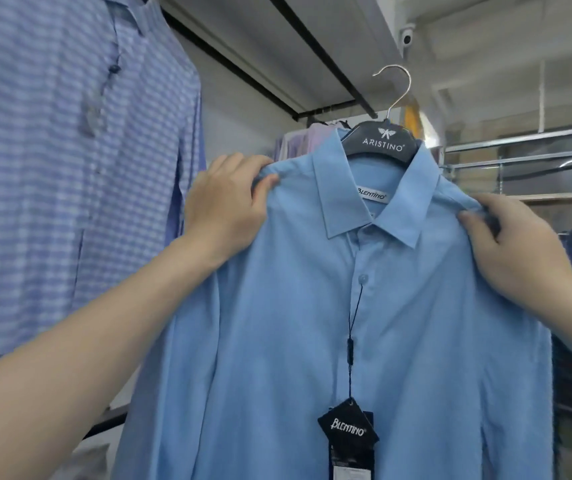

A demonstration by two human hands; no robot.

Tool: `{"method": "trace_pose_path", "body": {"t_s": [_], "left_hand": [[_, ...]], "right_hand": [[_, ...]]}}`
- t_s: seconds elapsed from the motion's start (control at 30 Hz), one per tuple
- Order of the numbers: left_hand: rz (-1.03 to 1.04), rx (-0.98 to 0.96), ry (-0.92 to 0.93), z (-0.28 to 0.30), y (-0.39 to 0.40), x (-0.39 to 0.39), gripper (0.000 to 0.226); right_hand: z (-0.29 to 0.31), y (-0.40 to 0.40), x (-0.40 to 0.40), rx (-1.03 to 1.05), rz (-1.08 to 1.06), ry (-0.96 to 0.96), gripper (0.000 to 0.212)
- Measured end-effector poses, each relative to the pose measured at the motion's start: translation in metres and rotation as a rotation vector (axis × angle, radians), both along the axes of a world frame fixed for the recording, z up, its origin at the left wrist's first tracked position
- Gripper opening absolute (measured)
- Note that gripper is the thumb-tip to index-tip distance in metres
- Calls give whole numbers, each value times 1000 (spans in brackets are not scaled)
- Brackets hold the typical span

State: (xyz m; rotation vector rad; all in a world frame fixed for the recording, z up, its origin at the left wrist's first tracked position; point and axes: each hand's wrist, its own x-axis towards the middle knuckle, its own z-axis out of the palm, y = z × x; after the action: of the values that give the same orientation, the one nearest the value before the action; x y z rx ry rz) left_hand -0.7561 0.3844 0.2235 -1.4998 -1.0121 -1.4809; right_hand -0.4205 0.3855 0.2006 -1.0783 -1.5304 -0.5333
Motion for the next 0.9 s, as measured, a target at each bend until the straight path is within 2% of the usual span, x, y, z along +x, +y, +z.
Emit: {"method": "trace_pose_path", "body": {"t_s": [0.4,0.9], "left_hand": [[309,58,58,28,8,-88,27],[680,82,26,62,-18,-123,31]], "right_hand": [[22,117,-107,67,330,59,34],[73,189,-194,128,648,12,33]]}}
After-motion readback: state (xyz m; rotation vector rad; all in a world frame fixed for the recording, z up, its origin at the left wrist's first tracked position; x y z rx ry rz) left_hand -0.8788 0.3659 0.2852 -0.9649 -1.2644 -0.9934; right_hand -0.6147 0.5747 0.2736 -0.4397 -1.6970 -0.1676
